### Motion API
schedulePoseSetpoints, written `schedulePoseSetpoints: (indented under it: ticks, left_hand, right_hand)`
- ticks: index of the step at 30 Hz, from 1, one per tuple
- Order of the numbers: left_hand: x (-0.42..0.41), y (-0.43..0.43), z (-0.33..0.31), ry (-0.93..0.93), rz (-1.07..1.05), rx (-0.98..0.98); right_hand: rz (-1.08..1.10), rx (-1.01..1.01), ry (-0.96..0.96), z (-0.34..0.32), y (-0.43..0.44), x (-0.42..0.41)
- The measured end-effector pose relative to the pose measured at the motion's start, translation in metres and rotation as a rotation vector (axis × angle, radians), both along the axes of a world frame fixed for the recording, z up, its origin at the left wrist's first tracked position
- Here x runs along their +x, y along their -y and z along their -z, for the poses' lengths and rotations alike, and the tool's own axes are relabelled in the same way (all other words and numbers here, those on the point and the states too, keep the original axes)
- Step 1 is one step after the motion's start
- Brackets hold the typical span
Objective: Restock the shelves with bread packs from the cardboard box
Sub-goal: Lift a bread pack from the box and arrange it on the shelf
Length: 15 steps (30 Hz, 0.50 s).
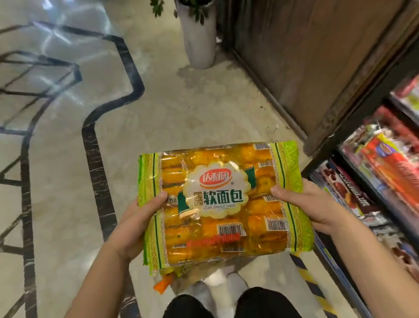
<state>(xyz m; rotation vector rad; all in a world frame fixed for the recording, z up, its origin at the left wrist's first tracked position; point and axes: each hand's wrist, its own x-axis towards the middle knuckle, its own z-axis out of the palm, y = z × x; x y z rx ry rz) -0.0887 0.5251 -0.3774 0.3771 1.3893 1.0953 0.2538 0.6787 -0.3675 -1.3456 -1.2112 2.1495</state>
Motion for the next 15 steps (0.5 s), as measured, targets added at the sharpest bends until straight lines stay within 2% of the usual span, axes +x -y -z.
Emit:
schedulePoseSetpoints:
  ticks: [8,15]
  left_hand:
    - [0.047,-0.045,-0.039,-0.162,0.31,0.125]
    - [0.09,-0.045,-0.044,-0.209,0.713,0.222]
  right_hand:
    - [0.363,0.084,0.027,-0.031,0.07,0.068]
    - [0.744,0.13,0.148,-0.045,0.202,0.097]
